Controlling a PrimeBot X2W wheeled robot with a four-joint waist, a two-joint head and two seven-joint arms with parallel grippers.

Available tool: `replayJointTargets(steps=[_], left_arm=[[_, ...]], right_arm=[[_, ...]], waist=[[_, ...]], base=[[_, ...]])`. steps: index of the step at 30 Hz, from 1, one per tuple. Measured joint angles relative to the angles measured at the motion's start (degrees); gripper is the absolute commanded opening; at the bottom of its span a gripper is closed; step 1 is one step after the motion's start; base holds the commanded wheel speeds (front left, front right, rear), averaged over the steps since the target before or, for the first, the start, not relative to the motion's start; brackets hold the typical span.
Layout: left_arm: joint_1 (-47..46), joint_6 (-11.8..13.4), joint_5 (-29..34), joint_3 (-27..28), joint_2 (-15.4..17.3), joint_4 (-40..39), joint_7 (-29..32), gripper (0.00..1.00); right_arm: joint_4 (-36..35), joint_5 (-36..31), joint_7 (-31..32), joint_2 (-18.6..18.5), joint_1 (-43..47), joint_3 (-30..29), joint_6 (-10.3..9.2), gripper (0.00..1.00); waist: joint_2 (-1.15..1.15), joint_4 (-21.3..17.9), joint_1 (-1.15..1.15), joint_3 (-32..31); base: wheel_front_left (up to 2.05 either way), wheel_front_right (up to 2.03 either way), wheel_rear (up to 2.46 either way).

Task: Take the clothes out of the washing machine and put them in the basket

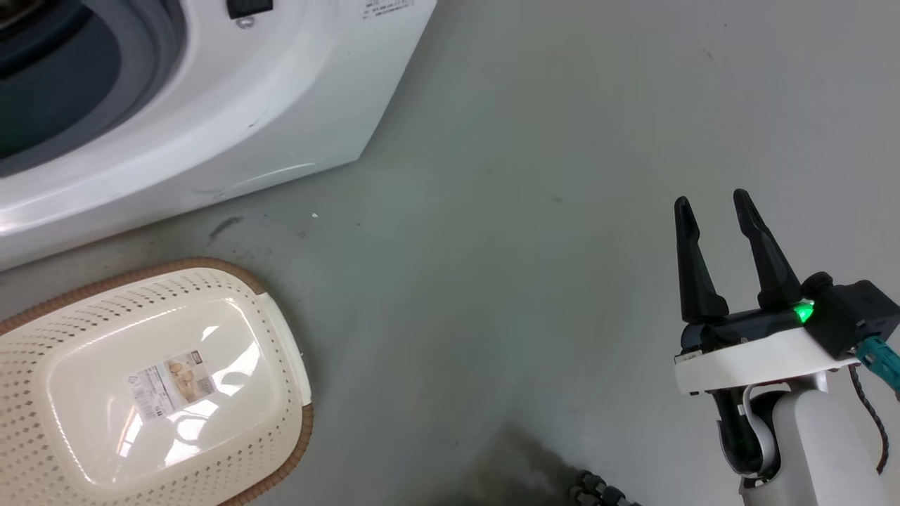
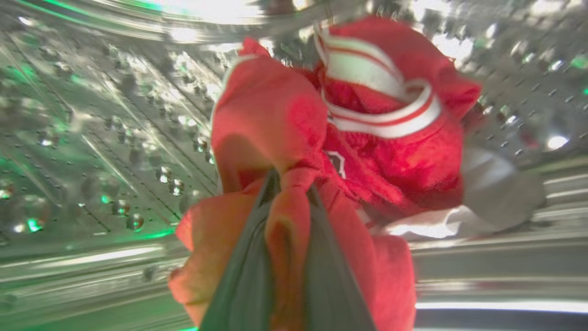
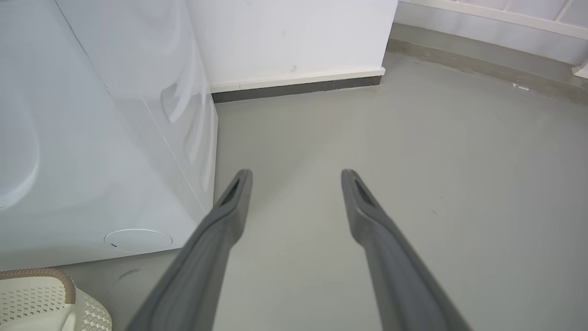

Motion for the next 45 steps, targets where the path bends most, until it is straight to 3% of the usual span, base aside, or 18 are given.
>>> replayJointTargets(steps=[12, 20, 25, 32, 45], left_arm=[[12.02, 2.37, -5.71, 3.66, -4.22, -1.09, -16.91, 0.0], [21.59, 2.37, -9.26, 6.0, -7.98, 0.32, -31.5, 0.0], [24.79, 2.04, -10.35, 6.28, -10.03, 0.87, -37.47, 0.0], [32.65, 1.38, -11.03, 6.54, -13.04, -3.72, -39.69, 0.0], [57.05, 2.97, -11.24, 7.9, -19.56, -26.72, -39.86, 0.0]], right_arm=[[1.15, -3.76, 0.0, 0.02, 0.71, -2.03, 0.0, 1.0], [2.53, -6.04, 0.0, 0.04, 2.77, -3.9, 0.0, 1.0], [3.48, -7.38, 0.0, 0.03, 4.19, -4.83, 0.0, 1.0], [4.28, -9.01, 0.05, 0.05, 6.77, -6.1, 0.0, 1.0], [1.16, -11.03, 3.04, 0.02, 11.17, -8.55, 0.0, 1.0]], waist=[[0.0, 3.46, 0.0, -7.31], [0.0, 5.69, -0.01, -12.99], [0.0, 7.27, -0.01, -17.18], [0.0, 9.73, -0.02, -23.18], [0.0, 13.79, -0.02, -30.33]], base=[[0.0, 0.0, 0.0], [0.0, 0.0, 0.0], [0.0, 0.0, 0.0], [0.0, 0.0, 0.0], [0.0, 0.0, 0.0]])
